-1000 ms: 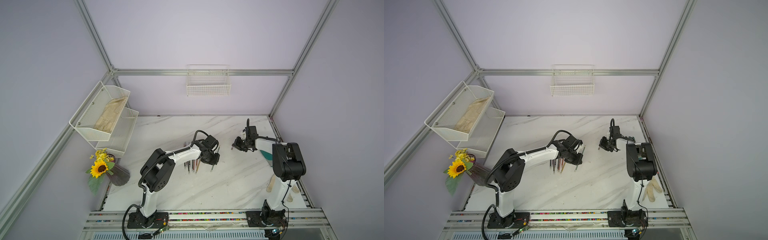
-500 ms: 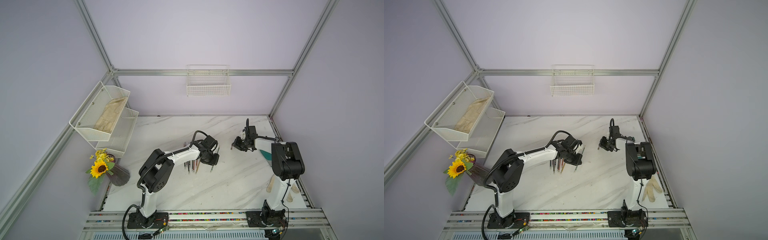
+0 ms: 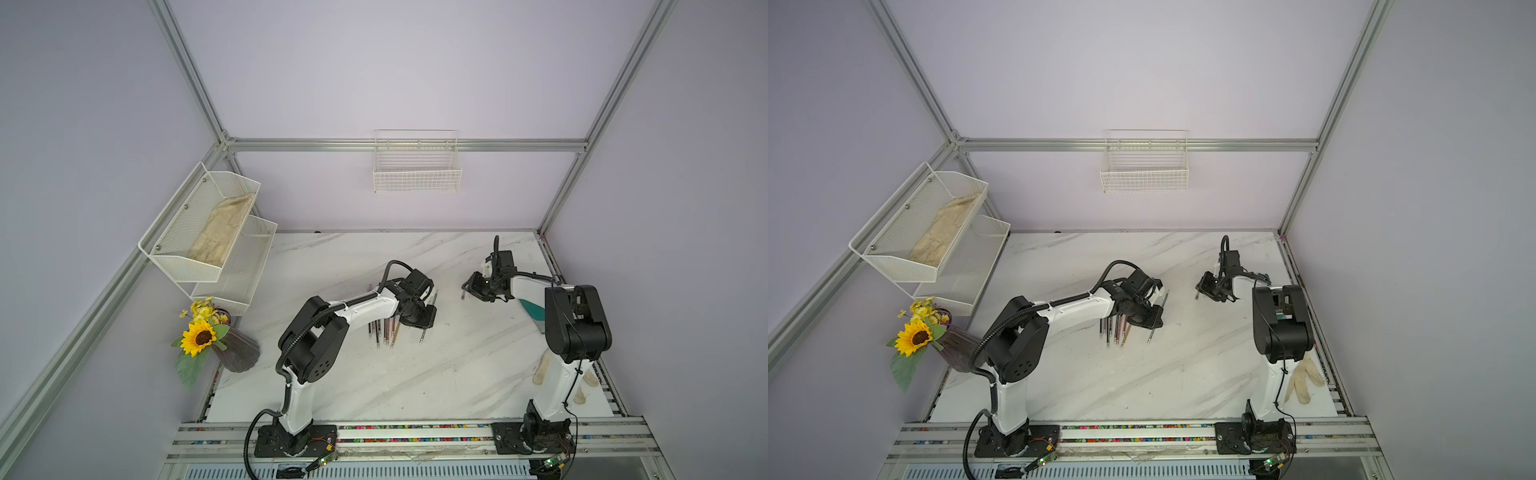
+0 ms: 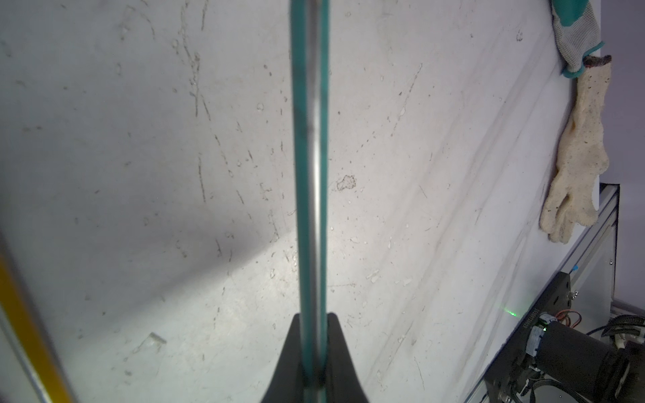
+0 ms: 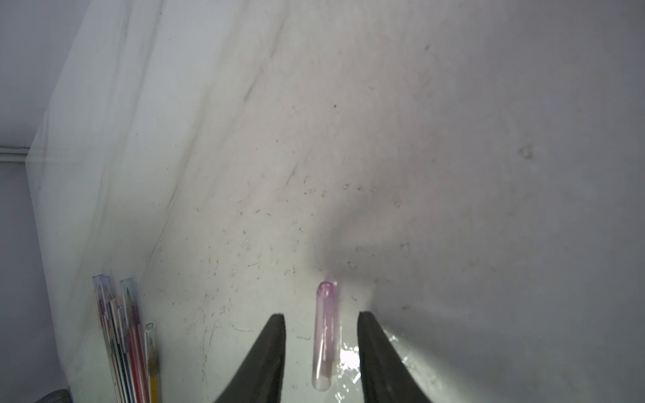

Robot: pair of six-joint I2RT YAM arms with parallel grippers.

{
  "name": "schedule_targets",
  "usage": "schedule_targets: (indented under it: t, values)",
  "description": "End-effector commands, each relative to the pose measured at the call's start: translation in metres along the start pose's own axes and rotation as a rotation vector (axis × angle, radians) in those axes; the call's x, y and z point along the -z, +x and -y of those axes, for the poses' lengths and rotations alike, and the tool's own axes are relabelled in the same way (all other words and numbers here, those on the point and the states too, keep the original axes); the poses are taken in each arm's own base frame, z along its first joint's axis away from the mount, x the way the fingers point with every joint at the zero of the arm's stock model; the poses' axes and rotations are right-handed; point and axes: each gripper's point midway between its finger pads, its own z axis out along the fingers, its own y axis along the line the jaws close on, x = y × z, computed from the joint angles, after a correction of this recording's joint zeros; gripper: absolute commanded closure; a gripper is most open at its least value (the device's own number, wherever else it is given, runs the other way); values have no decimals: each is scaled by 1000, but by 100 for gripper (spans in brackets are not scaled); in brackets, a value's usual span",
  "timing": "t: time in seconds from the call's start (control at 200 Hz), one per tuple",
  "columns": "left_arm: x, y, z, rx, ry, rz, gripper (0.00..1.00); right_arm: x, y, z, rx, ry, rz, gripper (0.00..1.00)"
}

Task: Remove the protective cover of the pencils
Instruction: Place the protective sleeve at the center of the board, then place the pencil at the center of the board.

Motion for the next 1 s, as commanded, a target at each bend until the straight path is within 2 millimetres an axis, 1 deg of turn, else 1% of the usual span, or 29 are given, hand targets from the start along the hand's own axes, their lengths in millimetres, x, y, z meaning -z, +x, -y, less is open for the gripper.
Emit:
schedule_targets:
  t: [0.0,0.08,0.165,0.235,0.31,0.36,0.42,0.465,0.49,0.62,0.71,0.8,0.9,0.995]
  values:
    - [-14,13,-11,19,-2,-38,100,35,-21,-23,31,-26,81,62]
    - [-18,15,-18,25,-27,-46,100,50,-25,-29,39,-34,111,62]
    - [-22,19,-29,26,-82,-59,100,62,-25,-36,48,-48,128,62]
    - [-26,23,-38,33,-121,-75,100,69,-24,-40,53,-62,137,62]
    - [-29,25,-43,41,-139,-92,97,76,-23,-44,55,-79,152,62]
    - [-30,27,-45,49,-149,-94,97,80,-22,-46,55,-88,159,62]
    - [-29,26,-47,53,-161,-88,93,81,-21,-46,55,-90,161,62]
    - [-27,26,-49,54,-172,-83,82,81,-20,-47,54,-97,155,62]
    - [-26,25,-49,52,-178,-77,78,80,-19,-47,53,-100,151,62]
    - [-20,25,-57,44,-229,-72,66,79,-16,-46,49,-108,144,62]
    - [-18,28,-65,39,-274,-82,66,80,-14,-48,48,-120,143,62]
    - [-18,29,-67,39,-281,-86,66,79,-12,-47,44,-124,139,62]
    - [-15,26,-64,36,-277,-73,67,80,-10,-46,46,-126,142,62]
    - [-6,21,-58,26,-273,-45,67,82,-1,-51,43,-168,128,63]
